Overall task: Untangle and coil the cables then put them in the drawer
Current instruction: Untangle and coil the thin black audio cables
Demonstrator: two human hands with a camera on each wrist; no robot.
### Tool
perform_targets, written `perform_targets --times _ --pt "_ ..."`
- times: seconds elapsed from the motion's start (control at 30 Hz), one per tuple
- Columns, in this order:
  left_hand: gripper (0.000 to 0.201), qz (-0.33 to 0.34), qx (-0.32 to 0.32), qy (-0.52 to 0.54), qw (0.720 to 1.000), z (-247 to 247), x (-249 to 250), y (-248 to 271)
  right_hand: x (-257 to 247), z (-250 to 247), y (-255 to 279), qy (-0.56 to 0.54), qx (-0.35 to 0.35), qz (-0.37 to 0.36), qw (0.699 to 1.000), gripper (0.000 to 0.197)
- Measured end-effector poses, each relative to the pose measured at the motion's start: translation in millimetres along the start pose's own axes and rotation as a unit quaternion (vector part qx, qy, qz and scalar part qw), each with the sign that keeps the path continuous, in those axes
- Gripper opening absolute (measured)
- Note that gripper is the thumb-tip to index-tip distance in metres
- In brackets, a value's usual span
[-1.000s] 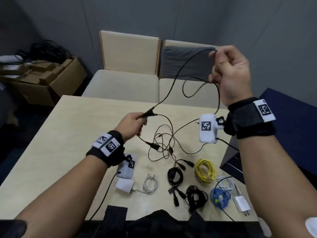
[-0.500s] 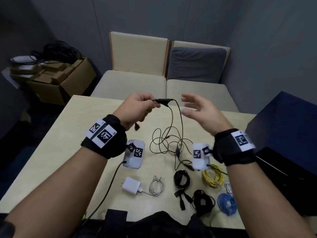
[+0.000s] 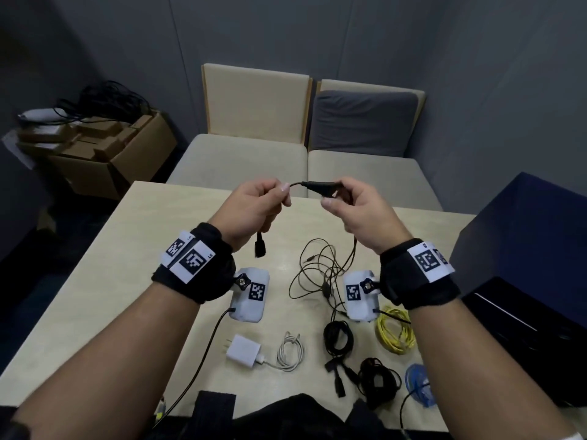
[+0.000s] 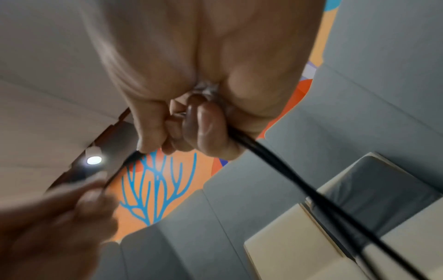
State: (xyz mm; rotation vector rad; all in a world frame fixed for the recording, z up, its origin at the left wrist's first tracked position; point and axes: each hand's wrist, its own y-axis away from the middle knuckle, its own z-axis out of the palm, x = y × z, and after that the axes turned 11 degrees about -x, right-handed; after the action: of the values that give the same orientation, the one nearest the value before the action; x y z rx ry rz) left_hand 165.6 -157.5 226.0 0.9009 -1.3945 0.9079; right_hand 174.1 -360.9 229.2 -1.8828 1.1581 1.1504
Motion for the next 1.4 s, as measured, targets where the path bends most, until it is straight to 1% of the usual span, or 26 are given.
perform_targets --times 0.1,0.17,0.23,0.33,0.37,0.43,0.47,0.5,0.6,0.7,0.77,0.83,0.9,0.93,1.0,1.07,1.13,1.17,1.23,1.33,1.4 --pt "0.031 -0.014 -0.023 0.053 0.998 7.7 -9.5 6.8 -10.0 -15.5 -0.7 -0.031 0.046 -0.014 0.998 0.017" --pt "0.027 -0.017 -0.062 0.097 0.993 18.4 -12.8 11.7 -9.2 -22.9 -3.6 -0.013 0.079 -0.026 0.996 0.019" --pt "0.023 -0.010 -0.096 0.148 0.984 26.7 -10.0 12.8 -3.9 -24.5 -6.2 0.022 0.092 -0.021 0.995 0.015" --pt "0.021 0.017 -0.110 0.238 0.965 28.1 3.1 9.6 7.9 -17.8 -5.5 0.057 0.086 0.000 0.995 0.005" --pt "0.018 0.031 -0.108 0.263 0.958 26.9 6.9 7.9 11.8 -14.0 -4.1 0.078 0.077 0.010 0.994 0.005" --pt "0.017 0.050 -0.093 0.302 0.948 25.6 10.5 4.3 18.5 -3.1 0.3 0.127 0.056 0.022 0.990 0.025" --pt "0.019 0.052 -0.082 0.326 0.940 25.7 10.6 2.7 20.9 3.7 2.9 0.139 0.046 0.024 0.989 0.031" --pt "0.021 0.053 -0.070 0.351 0.932 25.7 10.3 0.8 23.6 10.2 5.1 0.138 0.040 0.022 0.989 0.031" --pt "0.020 0.070 -0.032 0.407 0.910 25.0 8.6 -3.6 33.1 28.1 11.0 0.138 0.017 0.014 0.990 0.021" --pt "0.027 0.084 -0.001 0.429 0.899 24.3 9.0 -7.1 41.8 42.2 16.0 0.142 -0.020 0.027 0.989 0.015" --pt "0.027 0.085 0.010 0.439 0.895 23.3 9.7 -9.0 45.0 50.2 19.6 0.146 -0.039 0.034 0.988 0.014" --pt "0.026 0.092 0.024 0.457 0.884 21.5 10.9 -11.4 48.0 57.4 24.3 0.165 -0.057 0.038 0.984 0.015" --pt "0.024 0.105 0.054 0.467 0.876 17.4 11.7 -14.5 47.5 62.6 29.8 0.196 -0.083 0.040 0.976 0.019" --pt "0.024 0.112 0.069 0.462 0.877 15.0 11.9 -16.0 45.5 64.3 32.5 0.211 -0.098 0.044 0.971 0.021" --pt "0.023 0.123 0.086 0.429 0.891 11.4 10.1 -19.2 39.4 65.2 37.4 0.236 -0.124 0.045 0.963 0.024" --pt "0.023 0.128 0.099 0.356 0.920 9.6 3.2 -21.6 29.8 61.4 40.4 0.259 -0.137 0.030 0.956 0.022" --pt "0.024 0.115 0.102 0.252 0.956 9.5 -6.5 -21.7 17.3 53.4 40.4 0.283 -0.134 0.001 0.950 0.019" --pt "0.026 0.106 0.090 0.203 0.969 9.8 -11.9 -20.8 9.9 47.7 39.5 0.291 -0.125 -0.013 0.948 0.018" --pt "0.027 0.093 0.051 0.133 0.985 11.4 -19.5 -17.2 -5.0 34.6 36.5 0.302 -0.099 -0.039 0.947 0.016" --pt "0.028 0.067 -0.002 0.072 0.995 14.8 -22.9 -12.2 -22.4 15.8 32.8 0.314 -0.066 -0.057 0.945 0.014" --pt "0.027 0.054 -0.027 0.024 0.998 16.1 -21.4 -9.2 -29.1 6.0 30.3 0.319 -0.059 -0.047 0.945 0.014"
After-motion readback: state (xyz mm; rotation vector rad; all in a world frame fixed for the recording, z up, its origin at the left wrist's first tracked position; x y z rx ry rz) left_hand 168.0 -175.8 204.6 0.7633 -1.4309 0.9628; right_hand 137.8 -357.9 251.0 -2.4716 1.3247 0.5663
